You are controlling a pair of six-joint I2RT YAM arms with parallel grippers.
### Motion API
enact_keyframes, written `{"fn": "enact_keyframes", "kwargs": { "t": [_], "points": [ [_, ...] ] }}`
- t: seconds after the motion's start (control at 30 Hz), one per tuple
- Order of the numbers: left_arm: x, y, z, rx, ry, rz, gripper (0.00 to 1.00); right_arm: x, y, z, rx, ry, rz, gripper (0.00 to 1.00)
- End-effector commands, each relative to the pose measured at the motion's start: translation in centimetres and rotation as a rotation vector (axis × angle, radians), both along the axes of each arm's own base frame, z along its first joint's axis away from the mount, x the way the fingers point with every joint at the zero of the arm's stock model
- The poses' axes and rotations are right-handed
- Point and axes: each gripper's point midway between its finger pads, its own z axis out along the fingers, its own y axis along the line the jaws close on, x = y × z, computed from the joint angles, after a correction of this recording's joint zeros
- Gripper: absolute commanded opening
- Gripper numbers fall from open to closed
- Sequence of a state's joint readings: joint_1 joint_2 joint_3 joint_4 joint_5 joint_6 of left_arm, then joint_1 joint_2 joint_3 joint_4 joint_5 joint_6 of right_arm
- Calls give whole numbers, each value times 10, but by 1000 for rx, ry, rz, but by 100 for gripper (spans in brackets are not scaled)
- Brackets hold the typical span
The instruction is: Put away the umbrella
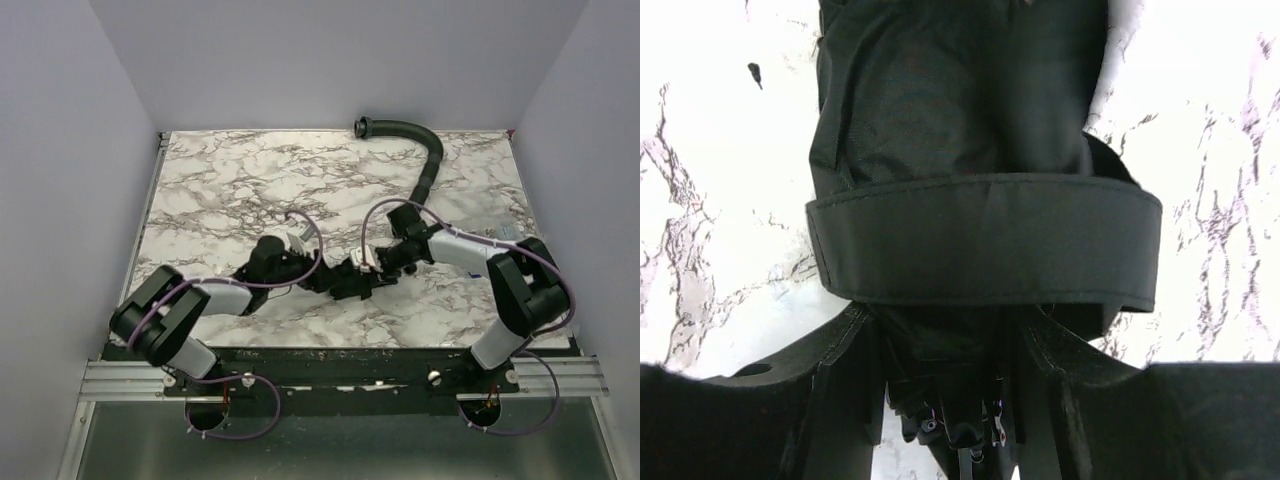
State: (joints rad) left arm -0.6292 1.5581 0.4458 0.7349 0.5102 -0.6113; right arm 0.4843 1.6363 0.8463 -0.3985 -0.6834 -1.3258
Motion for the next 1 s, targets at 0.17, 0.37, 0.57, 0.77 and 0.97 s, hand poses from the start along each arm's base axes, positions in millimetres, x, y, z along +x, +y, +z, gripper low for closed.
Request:
{"fn": "enact_keyframes", "kwargs": {
  "t": [0.17, 0.37, 0.57, 0.77, 0.97],
  "points": [
    [-10, 62, 38, 101, -608, 80, 99, -61, -49, -47, -344, 497, -109, 20],
    [-28, 51, 50, 169, -853, -114, 98, -58, -50, -53, -429, 612, -146, 19],
    [-42, 12, 23, 397, -1024, -366, 95, -54, -49, -59, -458, 654, -155, 19],
    [-20, -10, -2, 574, -1076, -382, 90, -53, -49, -61, -466, 662, -161, 19],
    [-2, -21, -26, 675, -1031, -418, 69, -54, -50, -62, -474, 667, -156, 19]
  ]
}}
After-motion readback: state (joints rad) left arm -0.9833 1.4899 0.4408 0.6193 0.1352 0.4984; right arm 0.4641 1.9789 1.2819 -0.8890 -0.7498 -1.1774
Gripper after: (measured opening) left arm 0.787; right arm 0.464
